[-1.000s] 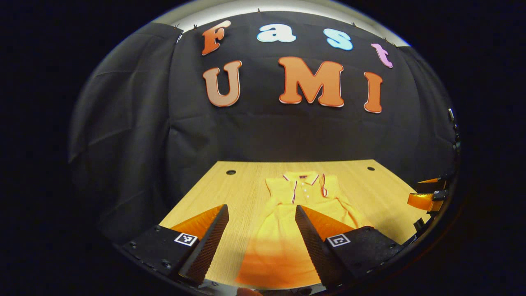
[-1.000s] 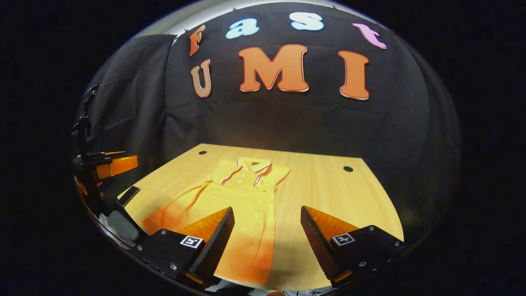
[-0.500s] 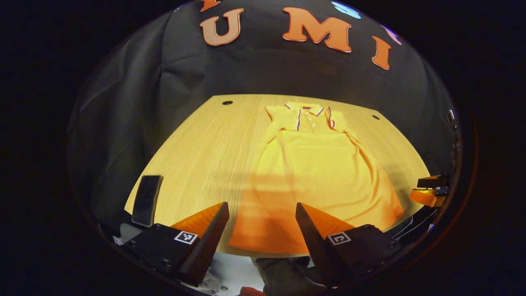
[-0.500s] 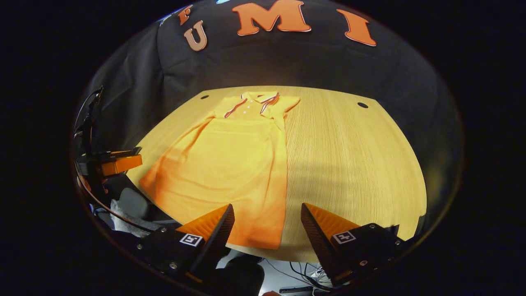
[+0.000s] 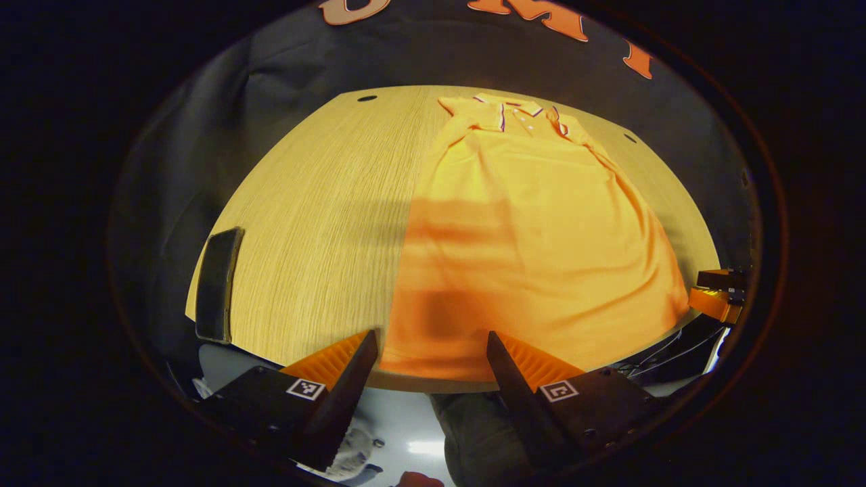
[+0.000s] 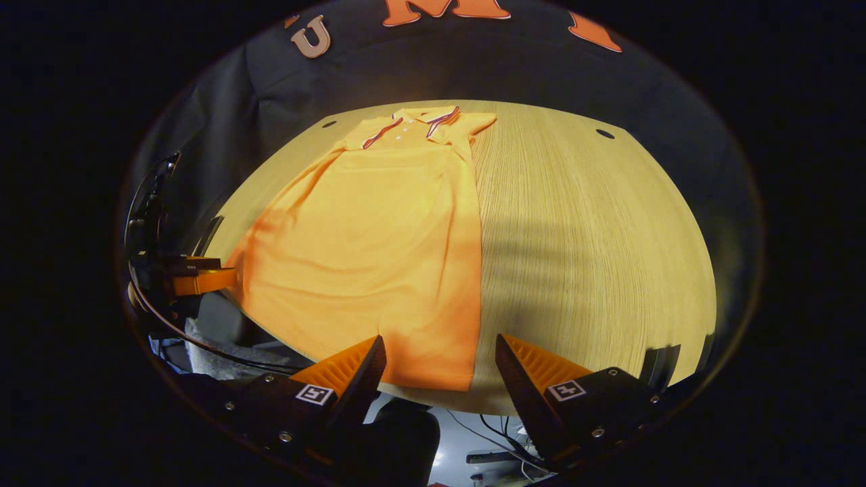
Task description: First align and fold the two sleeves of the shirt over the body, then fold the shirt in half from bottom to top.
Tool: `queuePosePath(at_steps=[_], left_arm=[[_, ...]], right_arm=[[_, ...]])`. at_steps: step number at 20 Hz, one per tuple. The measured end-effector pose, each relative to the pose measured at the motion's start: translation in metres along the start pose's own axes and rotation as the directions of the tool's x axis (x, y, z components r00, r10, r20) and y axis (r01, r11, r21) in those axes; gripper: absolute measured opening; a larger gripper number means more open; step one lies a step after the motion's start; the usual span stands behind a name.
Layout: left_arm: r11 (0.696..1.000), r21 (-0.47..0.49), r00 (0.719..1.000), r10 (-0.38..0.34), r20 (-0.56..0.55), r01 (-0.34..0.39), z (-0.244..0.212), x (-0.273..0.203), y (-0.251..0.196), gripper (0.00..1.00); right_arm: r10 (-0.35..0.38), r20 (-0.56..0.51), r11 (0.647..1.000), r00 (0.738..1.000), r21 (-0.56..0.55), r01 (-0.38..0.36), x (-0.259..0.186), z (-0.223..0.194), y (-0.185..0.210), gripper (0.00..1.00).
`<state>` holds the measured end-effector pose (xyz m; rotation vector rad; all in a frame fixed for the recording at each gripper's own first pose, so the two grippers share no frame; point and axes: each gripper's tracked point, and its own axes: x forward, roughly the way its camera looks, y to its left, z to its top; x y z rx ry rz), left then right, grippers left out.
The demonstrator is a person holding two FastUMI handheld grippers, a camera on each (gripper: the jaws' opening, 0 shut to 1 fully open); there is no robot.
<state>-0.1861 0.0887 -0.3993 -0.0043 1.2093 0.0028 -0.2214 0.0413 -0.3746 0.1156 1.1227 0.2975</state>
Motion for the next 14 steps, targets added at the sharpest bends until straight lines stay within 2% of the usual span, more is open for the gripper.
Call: queuePosePath(at_steps=[4,7,9,11,14], left_arm=[[0.999,0.031,0.999,-0.010,-0.048,0.011,0.016,-0.001,-0.007,0.99],[0.999,0.034,0.997,-0.021,-0.071,0.023,0.011,-0.001,-0.006,1.00],[0.999,0.041,0.996,-0.024,-0.089,0.028,0.009,-0.002,-0.009,0.99],[0.996,0.077,0.994,-0.037,-0.099,0.045,0.009,-0.002,-0.015,0.98],[0.994,0.090,0.991,-0.043,-0.123,0.054,0.010,0.002,-0.023,0.84]], right_arm=[[-0.024,-0.050,1.000,0.998,-0.003,0.024,0.003,-0.008,-0.001,0.99],[-0.021,-0.086,1.000,0.996,-0.001,0.021,0.009,-0.017,0.004,0.99],[-0.037,-0.124,0.999,0.992,-0.001,0.038,0.013,-0.024,0.005,0.99],[-0.057,-0.118,0.998,0.991,0.007,0.058,0.015,-0.020,0.004,0.98],[-0.102,-0.156,0.995,0.983,-0.013,0.102,0.016,-0.022,0.001,0.95]])
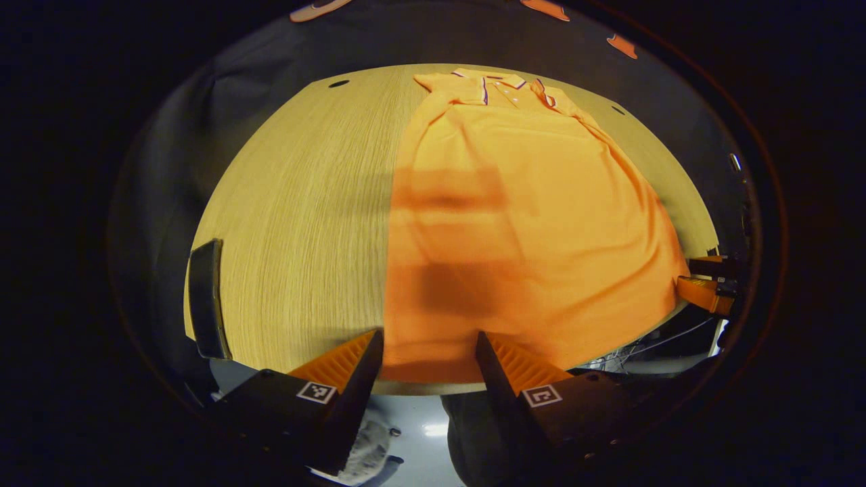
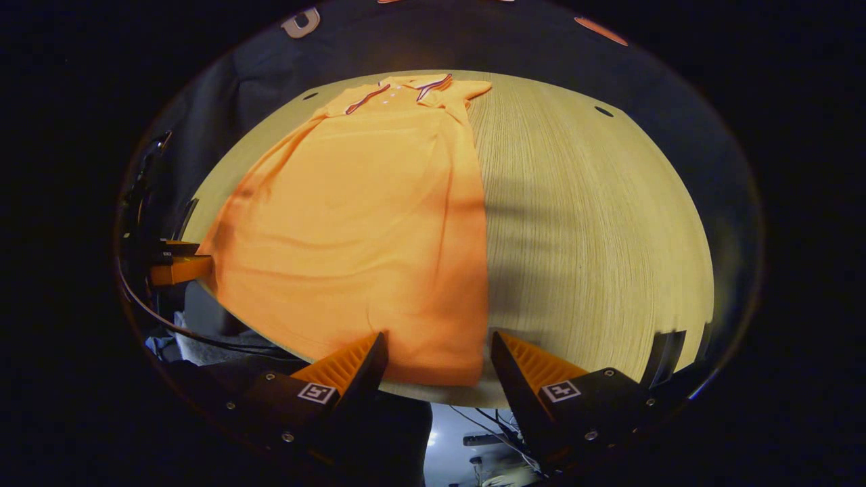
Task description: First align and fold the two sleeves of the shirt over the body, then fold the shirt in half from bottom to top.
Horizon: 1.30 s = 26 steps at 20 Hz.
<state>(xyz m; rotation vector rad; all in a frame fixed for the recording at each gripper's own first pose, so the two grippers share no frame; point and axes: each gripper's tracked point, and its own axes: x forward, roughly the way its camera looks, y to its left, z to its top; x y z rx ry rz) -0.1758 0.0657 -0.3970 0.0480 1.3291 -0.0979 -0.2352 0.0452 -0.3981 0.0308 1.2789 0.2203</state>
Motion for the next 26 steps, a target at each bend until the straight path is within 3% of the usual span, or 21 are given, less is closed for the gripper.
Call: queuePosePath(at_steps=[1,2,3,4,5,6,7,9,10,11,12,15,19,22,26], left_arm=[[1.000,-0.003,1.000,0.000,-0.012,0.000,-0.001,-0.001,-0.003,0.81],[1.000,0.008,1.000,-0.009,-0.021,0.009,-0.001,0.000,-0.009,0.71],[1.000,0.026,1.000,-0.014,-0.025,0.015,0.002,0.001,-0.014,0.63],[0.999,0.042,0.999,-0.028,-0.030,0.029,0.004,0.002,-0.021,0.45],[0.999,0.039,0.999,-0.028,-0.036,0.030,0.003,0.002,-0.025,0.33],[0.997,0.060,0.998,-0.039,-0.051,0.042,0.004,0.004,-0.029,0.13],[0.996,0.068,0.997,-0.057,-0.056,0.061,0.006,0.003,-0.032,0.12],[0.991,0.045,0.990,-0.122,-0.074,0.125,0.008,0.004,-0.043,0.11],[0.988,0.037,0.986,-0.145,-0.079,0.148,0.009,0.005,-0.045,0.12],[0.989,0.001,0.987,-0.146,-0.067,0.146,0.011,-0.003,-0.041,0.12],[0.989,-0.024,0.986,-0.147,-0.077,0.145,0.011,0.005,-0.042,0.01],[0.988,-0.025,0.984,-0.156,-0.089,0.154,0.016,0.002,-0.039,0.01],[0.970,-0.088,0.971,-0.232,-0.060,0.226,0.043,-0.012,-0.043,0.01],[0.970,-0.057,0.971,-0.236,-0.023,0.235,0.074,-0.019,-0.038,0.01],[0.961,-0.034,0.962,-0.274,0.009,0.274,0.102,-0.030,-0.040,0.01]], right_arm=[[0.008,-0.036,1.000,0.999,-0.002,-0.008,0.000,-0.004,0.005,0.87],[0.019,-0.074,1.000,0.997,-0.010,-0.020,-0.001,-0.009,0.012,0.83],[0.014,-0.089,1.000,0.996,-0.009,-0.014,-0.001,-0.007,0.015,0.71],[0.011,-0.092,1.000,0.996,-0.001,-0.011,-0.001,-0.004,0.017,0.54],[0.022,-0.105,1.000,0.994,0.002,-0.022,-0.001,-0.004,0.021,0.42],[0.040,-0.111,0.999,0.993,0.040,-0.036,-0.001,-0.003,0.025,0.36],[0.066,-0.119,0.995,0.991,0.083,-0.057,0.001,-0.001,0.029,0.16],[0.202,-0.145,0.964,0.968,0.202,-0.171,-0.003,-0.003,0.053,0.08],[0.236,-0.137,0.944,0.962,0.267,-0.194,-0.001,-0.003,0.062,0.08],[0.253,-0.137,0.934,0.958,0.293,-0.205,-0.004,-0.002,0.062,0.02],[0.250,-0.136,0.936,0.959,0.286,-0.203,-0.004,0.000,0.062,0.02],[0.237,-0.103,0.941,0.966,0.273,-0.202,-0.005,0.018,0.064,0.02],[0.257,-0.050,0.925,0.965,0.301,-0.231,-0.014,0.048,0.064,0.02],[0.242,-0.022,0.919,0.970,0.326,-0.222,-0.016,0.065,0.055,0.02],[0.279,0.020,0.887,0.960,0.377,-0.266,-0.027,0.087,0.056,0.02]])
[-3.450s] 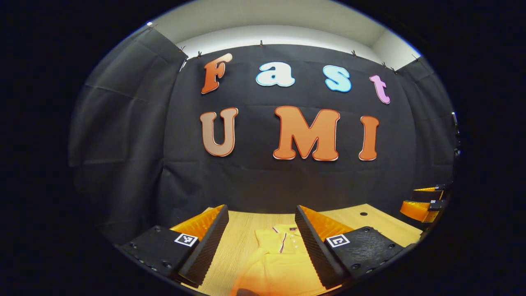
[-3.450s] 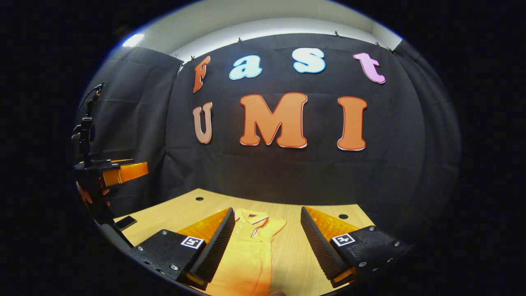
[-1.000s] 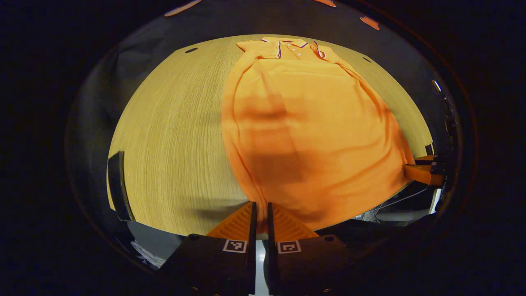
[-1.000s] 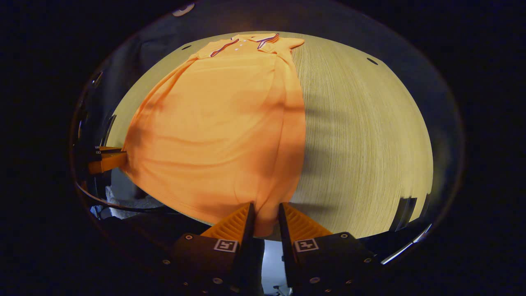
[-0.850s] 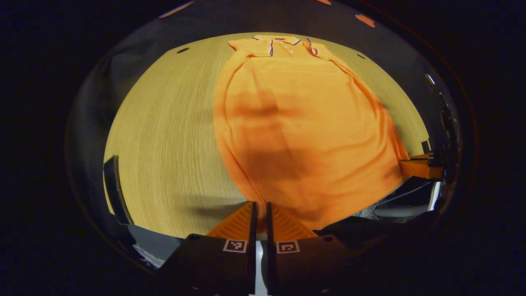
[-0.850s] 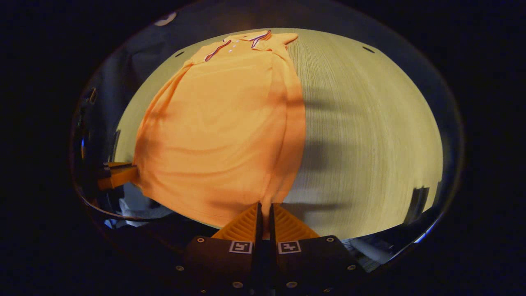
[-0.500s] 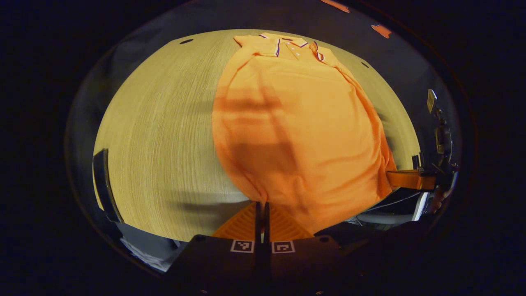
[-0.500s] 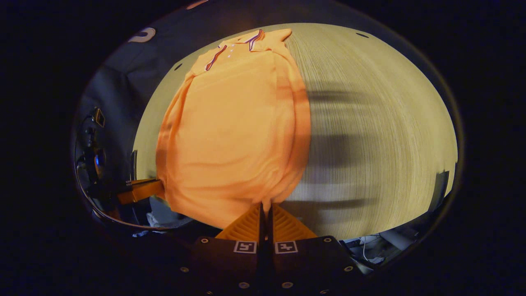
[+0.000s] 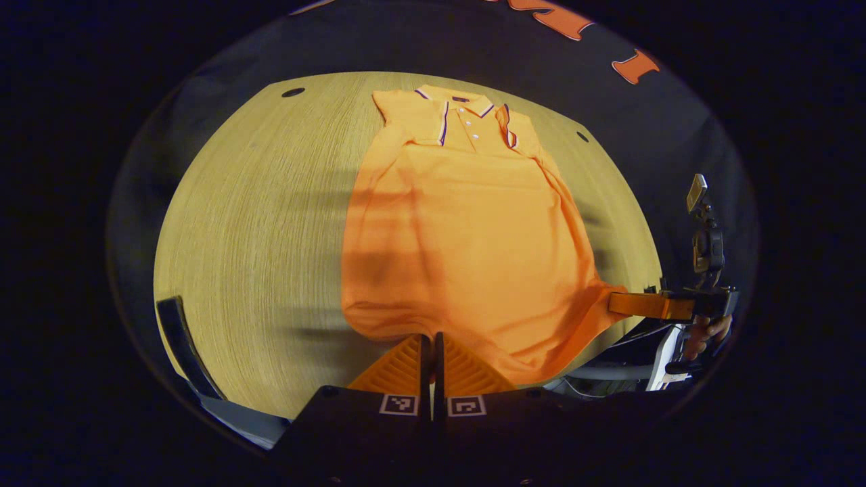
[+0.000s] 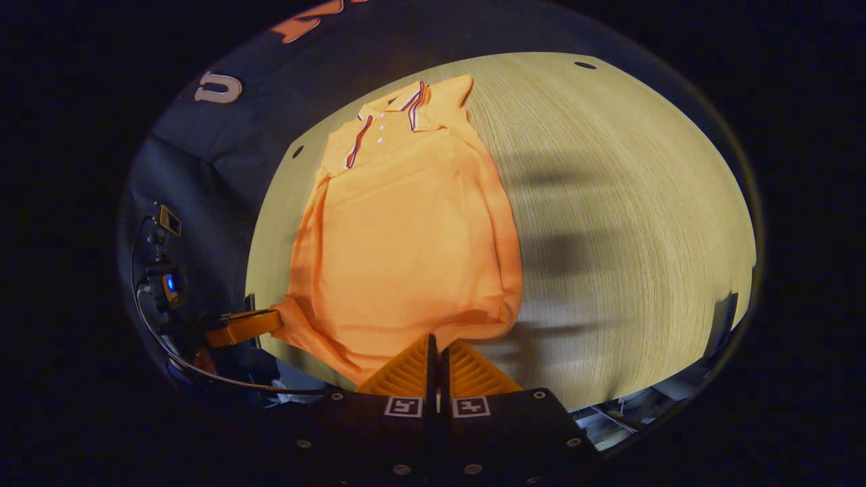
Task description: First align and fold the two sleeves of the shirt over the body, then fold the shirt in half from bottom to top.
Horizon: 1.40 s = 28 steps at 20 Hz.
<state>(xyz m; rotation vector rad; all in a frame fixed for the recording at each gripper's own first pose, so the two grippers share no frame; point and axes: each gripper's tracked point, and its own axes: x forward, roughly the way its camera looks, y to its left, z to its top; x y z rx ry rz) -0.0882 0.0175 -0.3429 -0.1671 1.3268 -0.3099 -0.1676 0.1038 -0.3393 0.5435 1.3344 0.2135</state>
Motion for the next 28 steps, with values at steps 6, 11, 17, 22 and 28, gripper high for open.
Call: queuePosePath(at_steps=[6,11,17,22,28], left_arm=[[0.998,0.003,0.996,-0.065,0.055,0.065,0.057,-0.005,-0.007,0.01],[0.995,0.040,0.990,-0.095,0.105,0.091,0.109,-0.011,-0.005,0.01],[0.986,0.116,0.977,-0.140,0.158,0.123,0.177,-0.013,-0.006,0.01],[0.976,0.178,0.967,-0.160,0.197,0.125,0.234,-0.013,0.004,0.01],[0.970,0.220,0.953,-0.161,0.258,0.104,0.301,-0.011,0.015,0.01]], right_arm=[[0.083,0.086,0.995,0.993,0.053,-0.087,-0.008,0.050,0.025,0.02],[0.103,0.150,0.991,0.983,0.067,-0.114,-0.013,0.093,0.040,0.02],[0.088,0.237,0.989,0.968,0.092,-0.113,-0.015,0.155,0.057,0.02],[0.051,0.293,0.993,0.955,0.086,-0.080,-0.020,0.201,0.067,0.02],[-0.002,0.352,0.998,0.936,0.063,-0.021,-0.023,0.257,0.079,0.02]])
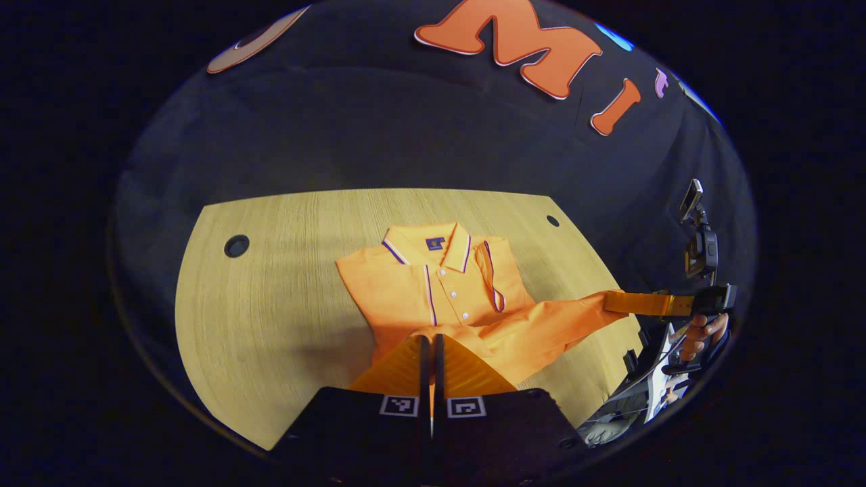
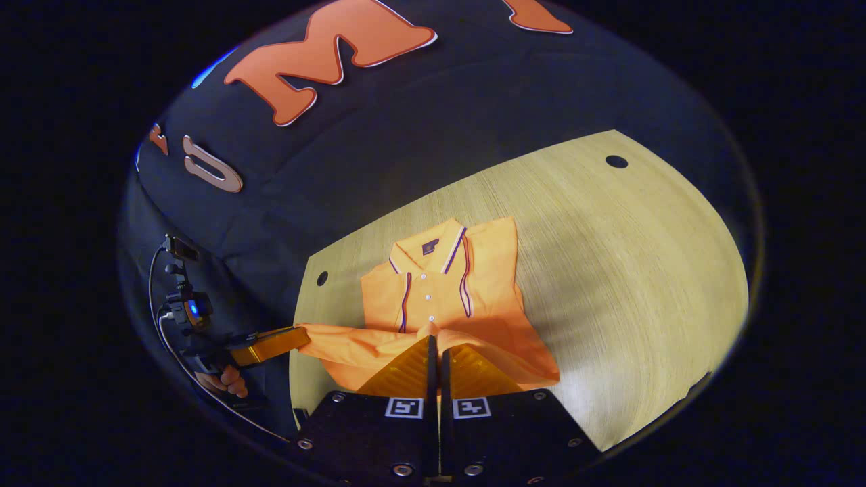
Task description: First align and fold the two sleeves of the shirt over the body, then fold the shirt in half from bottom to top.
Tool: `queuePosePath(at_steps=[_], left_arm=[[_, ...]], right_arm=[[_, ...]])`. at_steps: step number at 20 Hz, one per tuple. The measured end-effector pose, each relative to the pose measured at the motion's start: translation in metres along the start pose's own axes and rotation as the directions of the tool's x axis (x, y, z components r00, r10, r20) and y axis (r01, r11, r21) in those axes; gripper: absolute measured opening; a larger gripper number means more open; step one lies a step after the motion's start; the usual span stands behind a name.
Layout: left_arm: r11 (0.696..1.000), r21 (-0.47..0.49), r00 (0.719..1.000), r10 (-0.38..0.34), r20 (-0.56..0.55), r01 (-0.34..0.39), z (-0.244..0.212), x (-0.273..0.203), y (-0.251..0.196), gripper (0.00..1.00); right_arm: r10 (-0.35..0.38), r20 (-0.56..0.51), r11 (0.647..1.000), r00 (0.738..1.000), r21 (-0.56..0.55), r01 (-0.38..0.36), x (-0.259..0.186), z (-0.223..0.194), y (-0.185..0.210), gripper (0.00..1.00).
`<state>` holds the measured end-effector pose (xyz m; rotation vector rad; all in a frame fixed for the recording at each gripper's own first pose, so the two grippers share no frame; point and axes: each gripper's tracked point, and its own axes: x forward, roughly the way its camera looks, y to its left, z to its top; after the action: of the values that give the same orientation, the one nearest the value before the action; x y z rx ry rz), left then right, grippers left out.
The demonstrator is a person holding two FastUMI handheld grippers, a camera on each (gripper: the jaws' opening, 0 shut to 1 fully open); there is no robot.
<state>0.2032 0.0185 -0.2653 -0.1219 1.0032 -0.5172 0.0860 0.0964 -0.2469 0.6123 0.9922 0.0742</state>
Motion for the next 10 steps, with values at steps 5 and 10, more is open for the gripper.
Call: queuePosePath(at_steps=[5,10], left_arm=[[0.999,0.039,0.998,0.031,0.059,-0.034,0.040,0.012,0.017,0.01],[0.991,0.059,0.989,0.110,0.099,-0.117,0.062,0.027,0.035,0.01]], right_arm=[[-0.013,0.028,1.000,1.000,-0.005,0.014,0.024,0.036,0.003,0.01],[0.001,0.031,1.000,1.000,-0.015,0.000,0.048,0.071,-0.002,0.02]])
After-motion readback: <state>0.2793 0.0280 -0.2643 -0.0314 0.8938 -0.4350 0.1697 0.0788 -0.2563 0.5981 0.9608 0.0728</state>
